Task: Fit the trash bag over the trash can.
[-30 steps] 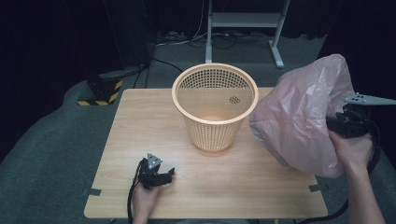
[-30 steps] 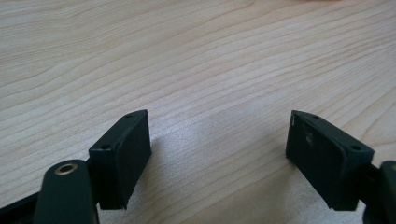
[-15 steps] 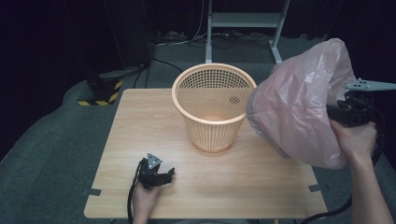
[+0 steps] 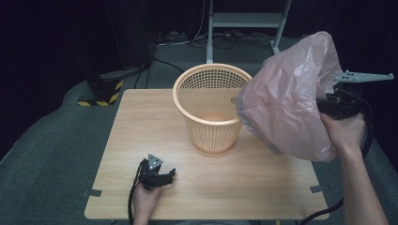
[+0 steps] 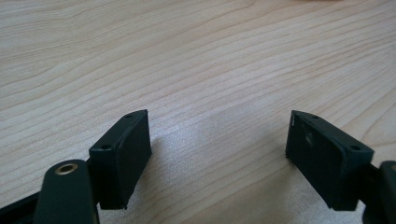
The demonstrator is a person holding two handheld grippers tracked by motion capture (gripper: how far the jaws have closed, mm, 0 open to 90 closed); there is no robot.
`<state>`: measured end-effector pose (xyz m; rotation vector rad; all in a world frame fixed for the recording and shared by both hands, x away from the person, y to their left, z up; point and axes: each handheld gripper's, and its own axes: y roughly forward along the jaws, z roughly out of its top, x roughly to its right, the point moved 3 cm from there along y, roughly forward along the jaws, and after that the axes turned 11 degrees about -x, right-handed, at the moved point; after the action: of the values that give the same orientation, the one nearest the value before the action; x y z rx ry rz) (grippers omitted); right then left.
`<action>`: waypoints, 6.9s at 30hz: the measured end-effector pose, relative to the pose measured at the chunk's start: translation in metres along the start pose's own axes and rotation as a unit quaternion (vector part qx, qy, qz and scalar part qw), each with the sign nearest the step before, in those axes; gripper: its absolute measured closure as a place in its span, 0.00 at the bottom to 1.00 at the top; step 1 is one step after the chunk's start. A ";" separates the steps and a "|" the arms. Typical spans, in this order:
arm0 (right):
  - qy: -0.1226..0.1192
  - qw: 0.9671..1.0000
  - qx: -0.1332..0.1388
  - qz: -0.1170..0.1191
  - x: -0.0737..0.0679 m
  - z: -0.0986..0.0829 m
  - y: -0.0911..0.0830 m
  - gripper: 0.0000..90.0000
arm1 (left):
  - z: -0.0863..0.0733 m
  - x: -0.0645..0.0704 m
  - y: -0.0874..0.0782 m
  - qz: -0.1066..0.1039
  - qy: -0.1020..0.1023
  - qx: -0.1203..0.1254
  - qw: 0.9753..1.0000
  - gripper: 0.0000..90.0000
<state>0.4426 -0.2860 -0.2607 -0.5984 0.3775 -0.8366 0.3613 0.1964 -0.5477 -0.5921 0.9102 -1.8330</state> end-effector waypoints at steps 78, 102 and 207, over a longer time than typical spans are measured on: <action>-0.045 0.996 -0.037 0.062 -0.051 0.051 0.086 0.98 | 0.000 0.000 0.000 0.002 0.000 0.000 1.000 0.25; -0.056 0.995 -0.044 0.069 -0.068 0.067 0.103 0.98 | 0.000 0.000 0.000 0.002 -0.001 -0.001 1.000 0.25; -0.079 0.986 -0.131 0.072 -0.105 0.113 0.171 0.84 | 0.000 0.000 0.000 0.003 -0.001 -0.001 1.000 0.24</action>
<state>0.5365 -0.0754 -0.2723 -0.8653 0.3846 -0.5994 0.3611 0.1962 -0.5477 -0.5936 0.9117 -1.8260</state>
